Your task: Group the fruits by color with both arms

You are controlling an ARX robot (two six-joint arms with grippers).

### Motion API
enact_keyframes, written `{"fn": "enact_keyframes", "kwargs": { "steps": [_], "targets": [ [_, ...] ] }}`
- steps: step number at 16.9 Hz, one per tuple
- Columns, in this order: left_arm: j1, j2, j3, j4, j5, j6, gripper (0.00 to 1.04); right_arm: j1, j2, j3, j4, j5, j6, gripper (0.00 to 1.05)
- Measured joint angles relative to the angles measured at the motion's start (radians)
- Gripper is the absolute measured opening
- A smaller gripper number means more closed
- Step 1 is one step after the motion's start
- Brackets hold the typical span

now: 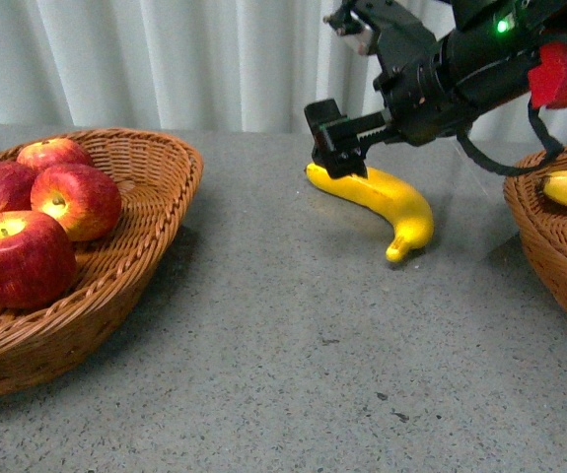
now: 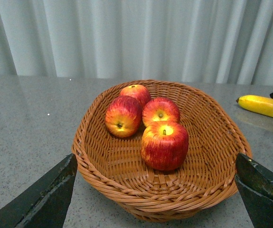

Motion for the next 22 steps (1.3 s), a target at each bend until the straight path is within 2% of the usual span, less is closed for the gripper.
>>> {"fn": "enact_keyframes", "kwargs": {
  "steps": [8,16,20,22],
  "targets": [
    [0.0,0.0,0.0,0.0,0.0,0.0,0.98,-0.026,0.139,0.138,-0.079,0.107,-0.059,0.98],
    [0.0,0.0,0.0,0.0,0.0,0.0,0.98,-0.01,0.213,0.236,-0.216,0.13,-0.069,0.98],
    [0.0,0.0,0.0,0.0,0.0,0.0,0.98,-0.01,0.215,0.243,-0.225,0.121,-0.077,0.57],
    [0.0,0.0,0.0,0.0,0.0,0.0,0.98,-0.012,0.215,0.237,-0.163,0.099,-0.069,0.38]
  ]
}}
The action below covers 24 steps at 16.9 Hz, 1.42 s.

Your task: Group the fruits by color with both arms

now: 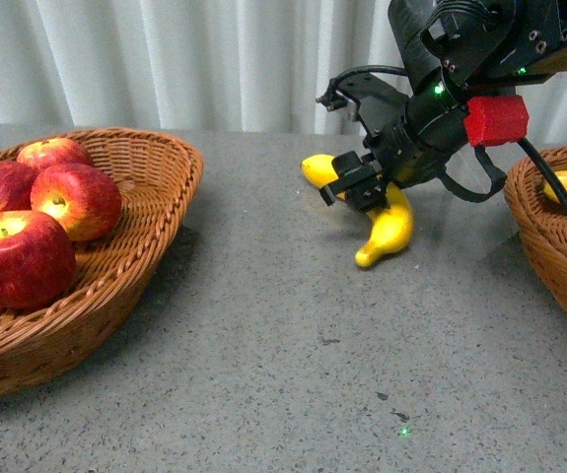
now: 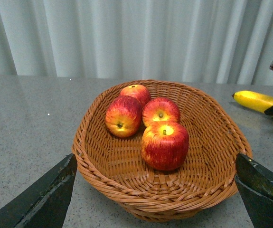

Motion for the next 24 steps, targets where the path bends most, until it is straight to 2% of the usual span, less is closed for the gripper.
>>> {"fn": "enact_keyframes", "kwargs": {
  "steps": [4,6,8,12,13,15,18,20,22,24],
  "targets": [
    [0.0,0.0,0.0,0.0,0.0,0.0,0.98,-0.038,-0.079,-0.094,0.16,-0.149,0.142,0.36],
    [0.0,0.0,0.0,0.0,0.0,0.0,0.98,-0.106,-0.211,-0.194,0.254,-0.256,0.28,0.36],
    [0.0,0.0,0.0,0.0,0.0,0.0,0.98,-0.211,-0.378,-0.321,0.317,-0.299,0.314,0.36],
    [0.0,0.0,0.0,0.0,0.0,0.0,0.98,-0.477,-0.558,-0.589,0.327,-0.303,0.087,0.36],
    [0.0,0.0,0.0,0.0,0.0,0.0,0.98,-0.574,-0.568,-0.672,0.326,-0.323,-0.043,0.36],
    [0.0,0.0,0.0,0.0,0.0,0.0,0.98,-0.616,-0.615,-0.734,0.316,-0.339,-0.135,0.36],
    [0.0,0.0,0.0,0.0,0.0,0.0,0.98,-0.612,-0.665,-0.788,0.295,-0.357,-0.21,0.36],
    [0.0,0.0,0.0,0.0,0.0,0.0,0.98,-0.599,-0.669,-0.821,0.281,-0.362,-0.243,0.58],
    [0.0,0.0,0.0,0.0,0.0,0.0,0.98,-0.596,-0.692,-0.826,0.28,-0.375,-0.241,0.75],
    [0.0,0.0,0.0,0.0,0.0,0.0,0.98,-0.578,-0.777,-0.826,0.3,-0.427,-0.196,1.0]
  ]
}}
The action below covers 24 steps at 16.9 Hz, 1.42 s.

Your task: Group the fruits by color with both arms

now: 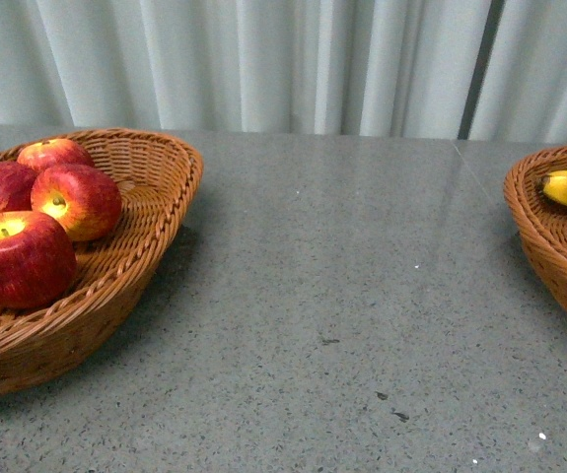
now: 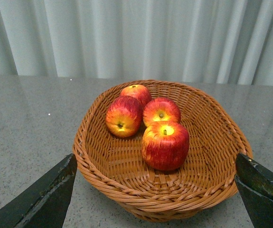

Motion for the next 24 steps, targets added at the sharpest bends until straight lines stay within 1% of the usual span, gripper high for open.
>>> {"fn": "enact_keyframes", "kwargs": {
  "steps": [1,4,7,8,9,10,11,12,13,14,16,17,18,20,24],
  "targets": [
    [0.0,0.0,0.0,0.0,0.0,0.0,0.98,0.012,-0.05,0.0,0.01,-0.038,0.04,0.97],
    [0.0,0.0,0.0,0.0,0.0,0.0,0.98,0.031,-0.209,-0.034,0.029,-0.135,0.159,0.98],
    [0.0,0.0,0.0,0.0,0.0,0.0,0.98,0.037,-0.352,-0.095,0.026,-0.185,0.238,0.98],
    [0.0,0.0,0.0,0.0,0.0,0.0,0.98,0.063,-0.397,-0.151,0.15,-0.083,0.29,0.93],
    [0.0,0.0,0.0,0.0,0.0,0.0,0.98,0.109,-0.484,-0.244,0.256,0.098,0.351,0.82],
    [0.0,0.0,0.0,0.0,0.0,0.0,0.98,0.139,-0.601,-0.349,0.27,0.247,0.403,0.69],
    [0.0,0.0,0.0,0.0,-0.001,0.0,0.98,0.143,-0.695,-0.422,0.229,0.334,0.426,0.58],
    [0.0,0.0,0.0,0.0,0.0,0.0,0.98,0.15,-0.787,-0.486,0.175,0.375,0.441,0.47],
    [0.0,0.0,0.0,0.0,0.0,0.0,0.98,0.161,-0.922,-0.566,0.101,0.383,0.451,0.32],
    [0.0,0.0,0.0,0.0,0.0,0.0,0.98,0.163,-0.974,-0.594,0.078,0.383,0.452,0.27],
    [0.0,0.0,0.0,0.0,0.0,0.0,0.98,0.171,-1.038,-0.629,0.077,0.389,0.453,0.19],
    [0.0,0.0,0.0,0.0,0.0,0.0,0.98,0.22,-1.096,-0.657,0.085,0.457,0.454,0.1],
    [0.0,0.0,0.0,0.0,0.0,0.0,0.98,0.281,-1.128,-0.678,0.102,0.483,0.454,0.02],
    [0.0,0.0,0.0,0.0,0.0,0.0,0.98,0.278,-1.162,-0.753,0.097,0.5,0.456,0.02],
    [0.0,0.0,0.0,0.0,0.0,0.0,0.98,0.279,-1.24,-0.813,0.1,0.499,0.457,0.02]
  ]
}}
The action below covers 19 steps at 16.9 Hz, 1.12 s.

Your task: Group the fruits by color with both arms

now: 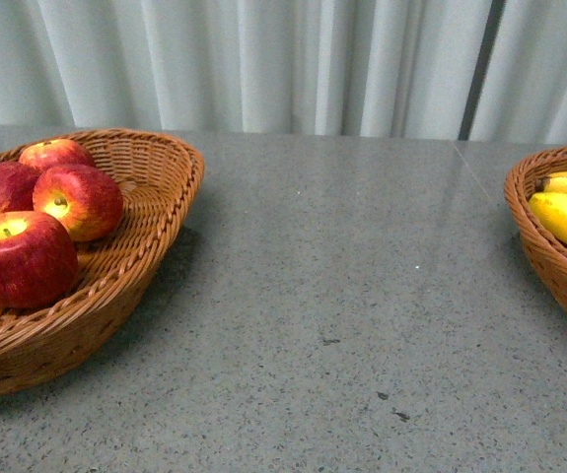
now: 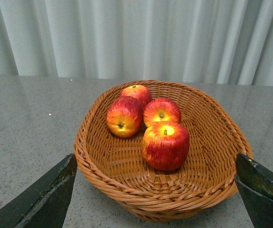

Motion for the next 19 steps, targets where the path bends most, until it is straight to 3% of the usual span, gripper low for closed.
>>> {"fn": "enact_keyframes", "kwargs": {
  "steps": [5,7,17,18,19],
  "targets": [
    [0.0,0.0,0.0,0.0,0.0,0.0,0.98,0.0,-0.077,-0.053,-0.026,0.0,0.0,0.02],
    [0.0,0.0,0.0,0.0,0.0,0.0,0.98,0.0,-0.205,-0.069,-0.173,-0.002,0.0,0.02],
    [0.0,0.0,0.0,0.0,0.0,0.0,0.98,0.0,-0.27,-0.099,-0.169,0.0,0.001,0.02],
    [0.0,0.0,0.0,0.0,0.0,0.0,0.98,0.0,-0.27,-0.099,-0.169,0.0,0.001,0.08],
    [0.0,0.0,0.0,0.0,0.0,0.0,0.98,0.0,-0.27,-0.099,-0.168,0.0,0.001,0.21]
  ]
}}
